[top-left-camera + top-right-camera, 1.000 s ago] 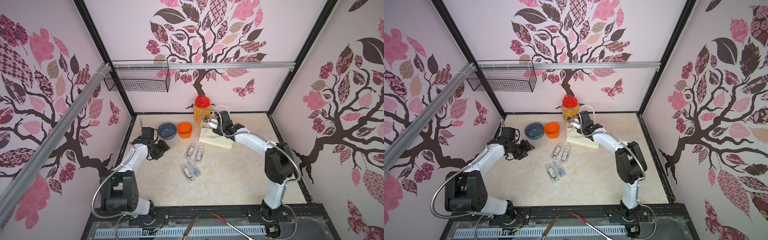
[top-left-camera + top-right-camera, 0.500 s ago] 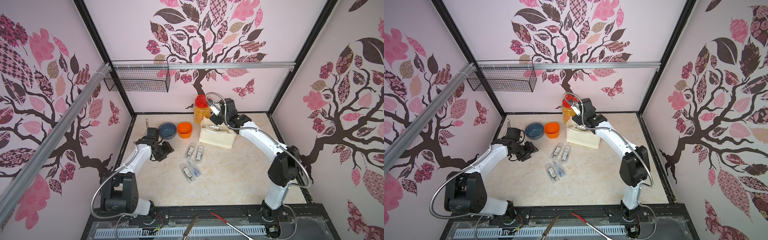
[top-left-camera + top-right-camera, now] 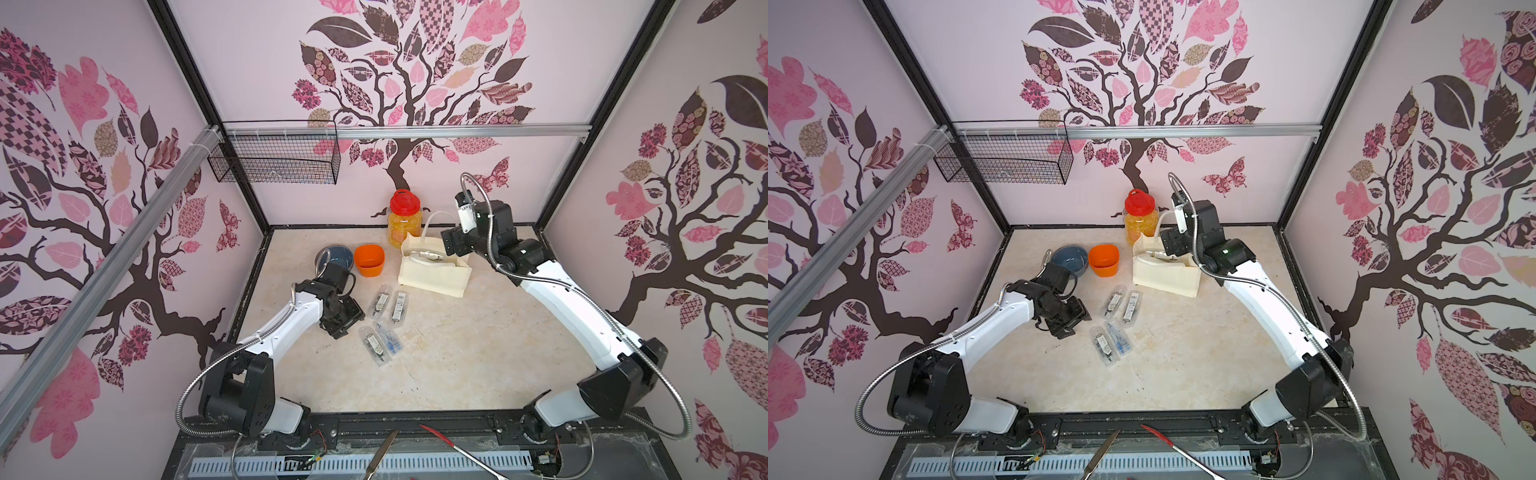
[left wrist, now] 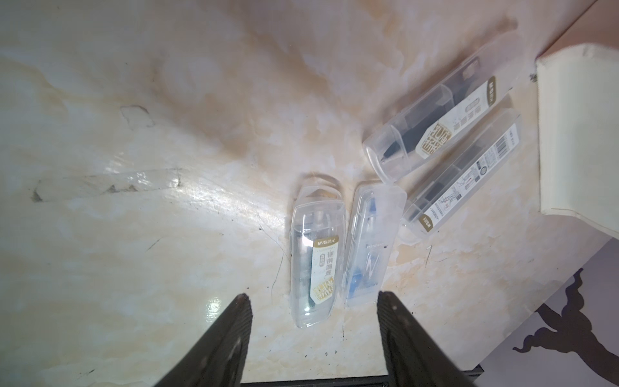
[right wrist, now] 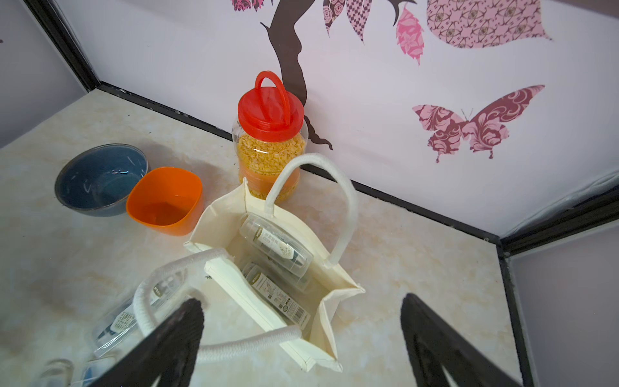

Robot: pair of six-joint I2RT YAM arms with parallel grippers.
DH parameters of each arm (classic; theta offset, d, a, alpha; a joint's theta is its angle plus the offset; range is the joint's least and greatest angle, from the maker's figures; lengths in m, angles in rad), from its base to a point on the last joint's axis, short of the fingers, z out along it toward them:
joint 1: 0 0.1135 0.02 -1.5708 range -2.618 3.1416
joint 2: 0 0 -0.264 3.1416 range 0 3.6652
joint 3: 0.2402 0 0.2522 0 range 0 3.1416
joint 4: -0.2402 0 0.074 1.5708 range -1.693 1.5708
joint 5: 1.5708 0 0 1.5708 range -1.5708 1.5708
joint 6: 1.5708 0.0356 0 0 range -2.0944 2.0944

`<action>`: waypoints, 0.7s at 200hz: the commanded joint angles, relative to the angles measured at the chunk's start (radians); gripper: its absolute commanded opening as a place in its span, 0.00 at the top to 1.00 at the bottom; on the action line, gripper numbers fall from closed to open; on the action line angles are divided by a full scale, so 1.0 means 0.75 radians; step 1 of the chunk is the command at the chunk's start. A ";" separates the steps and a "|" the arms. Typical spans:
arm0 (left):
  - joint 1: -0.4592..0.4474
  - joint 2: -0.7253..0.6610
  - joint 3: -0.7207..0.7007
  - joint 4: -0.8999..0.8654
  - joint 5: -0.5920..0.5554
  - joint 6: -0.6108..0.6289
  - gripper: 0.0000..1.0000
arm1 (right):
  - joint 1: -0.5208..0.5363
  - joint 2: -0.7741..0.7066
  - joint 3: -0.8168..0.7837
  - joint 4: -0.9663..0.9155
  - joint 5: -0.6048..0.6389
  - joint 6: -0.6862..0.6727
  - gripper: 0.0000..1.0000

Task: Put the compass set into the canvas bag
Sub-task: Place the compass set in the canvas bag, then pick up the compass set at the center of the board.

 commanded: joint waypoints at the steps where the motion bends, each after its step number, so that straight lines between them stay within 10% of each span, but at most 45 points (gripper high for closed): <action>1: -0.068 0.043 0.009 -0.035 -0.073 -0.094 0.37 | -0.004 -0.124 -0.055 -0.004 -0.020 0.067 0.05; 140: -0.238 0.312 0.132 -0.043 -0.057 -0.132 0.34 | -0.046 -0.240 -0.245 0.004 -0.045 0.007 0.03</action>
